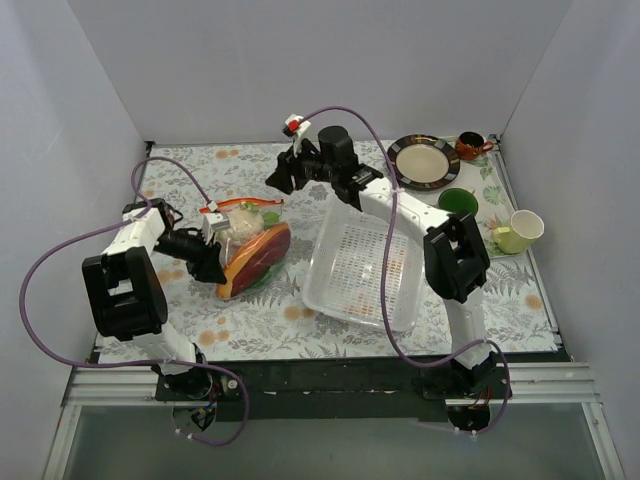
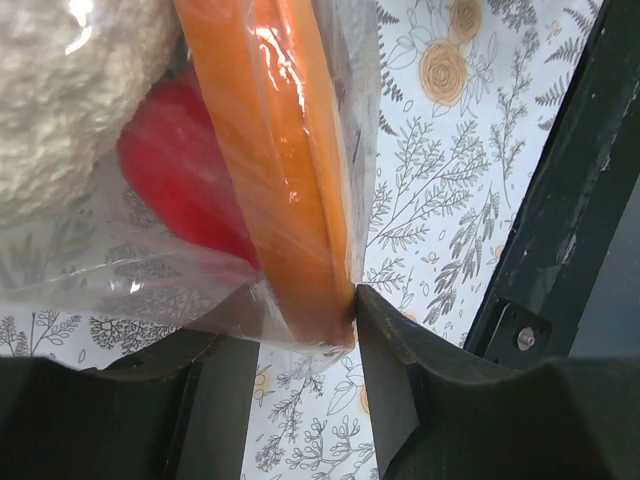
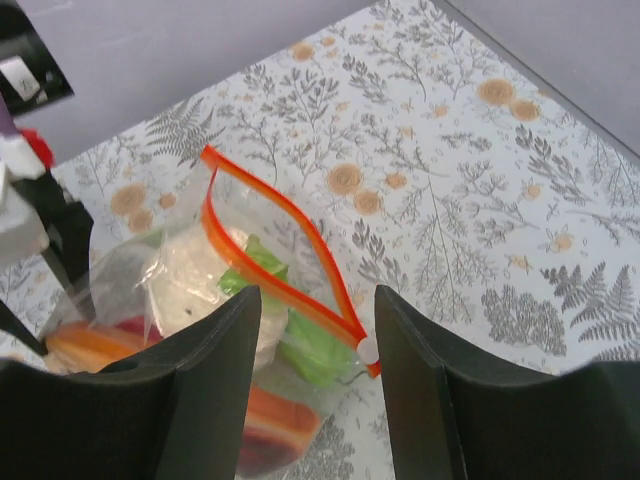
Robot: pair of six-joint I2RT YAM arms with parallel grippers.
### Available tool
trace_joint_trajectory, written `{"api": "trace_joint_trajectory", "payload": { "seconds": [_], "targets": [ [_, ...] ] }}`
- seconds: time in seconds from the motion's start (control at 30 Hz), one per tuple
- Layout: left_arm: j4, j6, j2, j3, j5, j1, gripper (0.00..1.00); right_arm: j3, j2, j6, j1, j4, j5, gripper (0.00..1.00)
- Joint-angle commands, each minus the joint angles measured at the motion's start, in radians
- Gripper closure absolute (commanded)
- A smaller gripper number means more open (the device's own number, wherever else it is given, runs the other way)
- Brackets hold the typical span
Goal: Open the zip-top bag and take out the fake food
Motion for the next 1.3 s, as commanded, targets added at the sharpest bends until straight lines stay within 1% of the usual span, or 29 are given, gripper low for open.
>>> {"api": "trace_joint_trajectory", "payload": {
  "seconds": [0.0, 0.1, 0.23, 0.37, 0.5, 0.53, 0.6, 0.67, 0.7, 0.73, 0.77, 0.8, 0.83, 0.87, 0.9, 0.93, 0.97, 1.03, 1.07, 1.1, 1.17, 1.2, 1.23, 1.27],
  "targets": [
    [0.058, -0.001, -0.038, -0.029, -0.050, -0.002, 0.59, 0.164, 0.087, 0.042, 0.033, -0.013, 0.006, 0.41],
    [0.061, -0.007, -0.033, -0.023, -0.078, -0.004, 0.60, 0.232, 0.159, 0.003, 0.047, -0.097, 0.004, 0.39],
    [0.054, -0.005, -0.054, -0.003, -0.133, 0.007, 0.61, 0.347, 0.254, -0.062, 0.064, -0.171, 0.023, 0.33],
    [0.026, 0.014, -0.062, 0.042, -0.184, 0.033, 0.61, 0.338, 0.289, -0.073, 0.064, -0.178, 0.032, 0.31],
    [-0.008, 0.031, -0.025, 0.137, -0.213, 0.062, 0.61, 0.293, 0.305, -0.120, 0.071, -0.247, 0.043, 0.32],
    [-0.011, 0.028, -0.001, 0.189, -0.218, 0.067, 0.61, 0.281, 0.299, -0.125, 0.073, -0.263, 0.043, 0.33],
    [-0.008, 0.010, 0.024, 0.239, -0.221, 0.070, 0.61, 0.215, 0.274, -0.135, 0.084, -0.280, 0.035, 0.34],
    [0.012, -0.010, 0.076, 0.318, -0.210, 0.069, 0.61, 0.140, 0.204, -0.154, 0.097, -0.255, 0.038, 0.35],
    [0.021, -0.024, 0.100, 0.347, -0.189, 0.070, 0.61, 0.050, 0.176, -0.157, 0.113, -0.242, 0.044, 0.35],
    [0.027, -0.060, 0.125, 0.377, -0.173, 0.067, 0.61, 0.008, 0.121, -0.154, 0.120, -0.210, 0.050, 0.35],
    [0.035, -0.079, 0.187, 0.455, -0.159, 0.065, 0.61, -0.041, 0.092, -0.148, 0.127, -0.194, 0.055, 0.35],
    [0.032, -0.105, 0.221, 0.495, -0.143, 0.064, 0.61, -0.117, 0.066, -0.140, 0.137, -0.180, 0.069, 0.37],
    [0.017, -0.137, 0.257, 0.551, -0.112, 0.056, 0.61, -0.160, 0.015, -0.113, 0.145, -0.169, 0.081, 0.37],
    [-0.050, -0.148, 0.330, 0.651, -0.092, 0.053, 0.61, -0.193, -0.008, -0.100, 0.148, -0.162, 0.099, 0.39],
    [-0.093, -0.153, 0.356, 0.709, -0.066, 0.052, 0.60, -0.219, -0.028, -0.087, 0.154, -0.165, 0.140, 0.39],
    [-0.097, -0.218, 0.366, 0.730, -0.035, 0.053, 0.59, -0.269, -0.065, -0.079, 0.156, -0.169, 0.152, 0.39],
    [-0.098, -0.216, 0.357, 0.703, -0.032, 0.053, 0.56, -0.287, -0.079, -0.039, 0.156, -0.181, 0.152, 0.40],
    [-0.097, -0.184, 0.267, 0.627, -0.036, 0.056, 0.46, -0.328, -0.115, -0.021, 0.162, -0.192, 0.164, 0.41],
    [-0.098, -0.151, 0.231, 0.576, -0.043, 0.056, 0.44, -0.336, -0.122, -0.004, 0.165, -0.208, 0.167, 0.42],
    [-0.098, -0.134, 0.150, 0.492, -0.052, 0.061, 0.41, -0.337, -0.125, 0.002, 0.168, -0.224, 0.167, 0.42],
    [-0.098, -0.096, 0.072, 0.412, -0.067, 0.082, 0.35, -0.316, -0.122, 0.015, 0.174, -0.266, 0.172, 0.43],
    [-0.098, -0.085, 0.035, 0.358, -0.070, 0.093, 0.34, -0.310, -0.120, 0.022, 0.183, -0.316, 0.170, 0.44],
    [-0.098, -0.076, -0.031, 0.341, -0.070, 0.117, 0.32, -0.304, -0.117, 0.027, 0.189, -0.333, 0.162, 0.44],
    [-0.098, -0.067, -0.054, 0.330, -0.066, 0.130, 0.29, -0.305, -0.120, 0.026, 0.209, -0.344, 0.152, 0.44]
  ]
}}
